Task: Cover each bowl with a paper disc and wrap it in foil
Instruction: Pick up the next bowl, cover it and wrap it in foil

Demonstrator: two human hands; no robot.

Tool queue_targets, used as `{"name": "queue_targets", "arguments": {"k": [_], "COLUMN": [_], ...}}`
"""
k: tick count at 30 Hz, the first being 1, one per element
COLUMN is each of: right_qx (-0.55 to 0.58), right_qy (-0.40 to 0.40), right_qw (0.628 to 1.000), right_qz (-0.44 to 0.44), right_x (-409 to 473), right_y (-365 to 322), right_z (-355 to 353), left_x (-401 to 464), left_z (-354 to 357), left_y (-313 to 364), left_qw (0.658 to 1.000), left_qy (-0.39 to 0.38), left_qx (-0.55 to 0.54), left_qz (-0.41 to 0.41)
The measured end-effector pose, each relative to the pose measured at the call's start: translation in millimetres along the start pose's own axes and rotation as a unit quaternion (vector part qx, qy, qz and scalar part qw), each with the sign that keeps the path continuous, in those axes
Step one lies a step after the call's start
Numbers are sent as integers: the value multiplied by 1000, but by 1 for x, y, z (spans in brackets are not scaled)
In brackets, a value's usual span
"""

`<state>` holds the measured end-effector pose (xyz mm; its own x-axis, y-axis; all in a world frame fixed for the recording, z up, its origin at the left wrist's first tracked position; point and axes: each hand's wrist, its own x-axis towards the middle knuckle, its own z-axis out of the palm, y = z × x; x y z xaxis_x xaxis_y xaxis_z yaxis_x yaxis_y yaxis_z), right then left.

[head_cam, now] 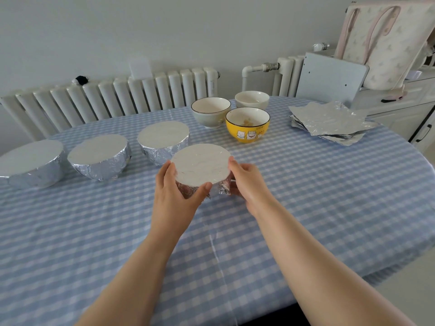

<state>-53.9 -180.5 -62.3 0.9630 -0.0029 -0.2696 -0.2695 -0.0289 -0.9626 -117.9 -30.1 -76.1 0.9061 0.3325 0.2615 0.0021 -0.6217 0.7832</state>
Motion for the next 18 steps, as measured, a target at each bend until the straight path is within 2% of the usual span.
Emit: {"name": "queue_targets", "arguments": {"k": [4, 6, 18], "right_qx": [-59, -77, 29], "right_qy": [-55, -75, -102], "right_qw": [996, 994, 994], "right_qz": [-38, -26, 12], "right_x": [8, 8, 8], "right_y": [-10, -14, -3], "right_z": [-6, -9, -11], "left_x": [1, 2, 2], "left_z": [0, 1, 2], "left_y": [-2, -4, -4], "left_qw": [1000, 1000, 1000], "left_qy": [1, 3, 5], "left_qx": [5, 6, 0], "left_qz": [3, 4, 12]}}
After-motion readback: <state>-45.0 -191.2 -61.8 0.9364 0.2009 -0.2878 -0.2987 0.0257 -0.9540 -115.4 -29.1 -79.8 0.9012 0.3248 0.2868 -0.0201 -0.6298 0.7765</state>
